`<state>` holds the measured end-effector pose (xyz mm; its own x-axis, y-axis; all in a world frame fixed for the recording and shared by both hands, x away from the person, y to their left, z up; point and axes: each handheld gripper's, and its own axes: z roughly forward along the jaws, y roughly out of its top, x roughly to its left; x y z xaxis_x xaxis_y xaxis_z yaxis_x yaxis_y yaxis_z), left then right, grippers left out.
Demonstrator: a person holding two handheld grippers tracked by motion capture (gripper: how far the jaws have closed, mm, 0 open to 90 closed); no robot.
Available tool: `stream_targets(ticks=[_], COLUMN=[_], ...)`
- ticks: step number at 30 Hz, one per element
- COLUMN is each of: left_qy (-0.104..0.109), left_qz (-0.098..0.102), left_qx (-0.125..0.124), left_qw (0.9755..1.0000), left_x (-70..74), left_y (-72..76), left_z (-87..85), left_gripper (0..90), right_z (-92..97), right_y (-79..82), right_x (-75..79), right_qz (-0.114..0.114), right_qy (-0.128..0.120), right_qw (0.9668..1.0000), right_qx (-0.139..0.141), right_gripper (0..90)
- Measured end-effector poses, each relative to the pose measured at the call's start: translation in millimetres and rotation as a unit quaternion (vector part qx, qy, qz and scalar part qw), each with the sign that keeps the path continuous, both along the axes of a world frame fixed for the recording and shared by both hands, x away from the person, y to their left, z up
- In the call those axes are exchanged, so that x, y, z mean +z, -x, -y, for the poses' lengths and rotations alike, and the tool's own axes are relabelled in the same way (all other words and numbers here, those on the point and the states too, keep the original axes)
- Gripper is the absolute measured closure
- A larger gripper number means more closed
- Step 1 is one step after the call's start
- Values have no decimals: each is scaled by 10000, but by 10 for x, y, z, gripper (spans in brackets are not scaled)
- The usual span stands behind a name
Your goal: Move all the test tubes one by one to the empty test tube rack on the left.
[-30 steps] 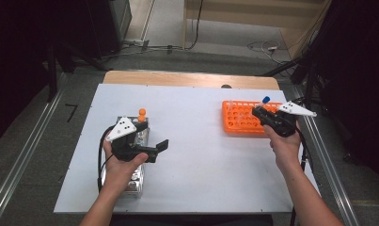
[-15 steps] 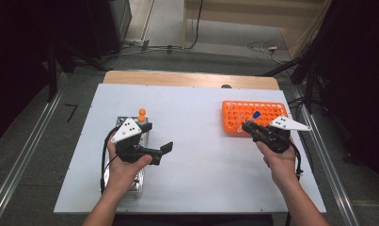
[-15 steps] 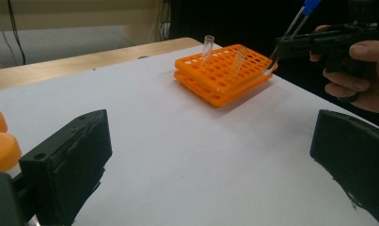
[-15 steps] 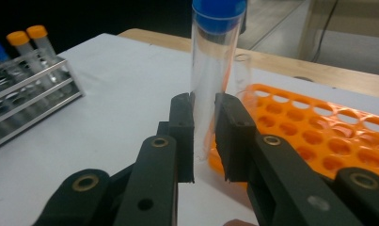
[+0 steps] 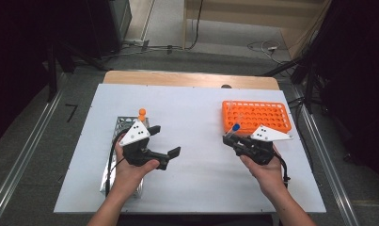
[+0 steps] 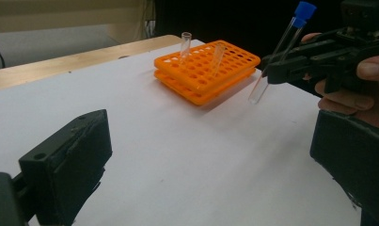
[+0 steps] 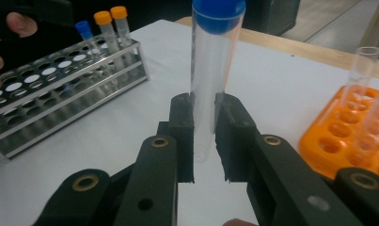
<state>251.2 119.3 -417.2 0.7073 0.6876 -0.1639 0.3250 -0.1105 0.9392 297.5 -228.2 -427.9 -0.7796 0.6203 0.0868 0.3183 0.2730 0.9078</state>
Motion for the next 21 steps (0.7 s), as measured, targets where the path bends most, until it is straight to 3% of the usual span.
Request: stream_targets(ticks=[15,21], left_qy=[25,87], left_qz=[55,64], left_qx=[-334,-589], left_qw=[9994,9982], left_x=[41,51], left_y=[47,61], left_z=[165,222], left_gripper=[16,99], right_z=[-295,-396], right_y=[149,187], right_x=[-35,-58], right_qz=[-58,-99], right_qy=[99,133], right_qw=[9987,9979], right_qx=[492,633], right_gripper=[751,751])
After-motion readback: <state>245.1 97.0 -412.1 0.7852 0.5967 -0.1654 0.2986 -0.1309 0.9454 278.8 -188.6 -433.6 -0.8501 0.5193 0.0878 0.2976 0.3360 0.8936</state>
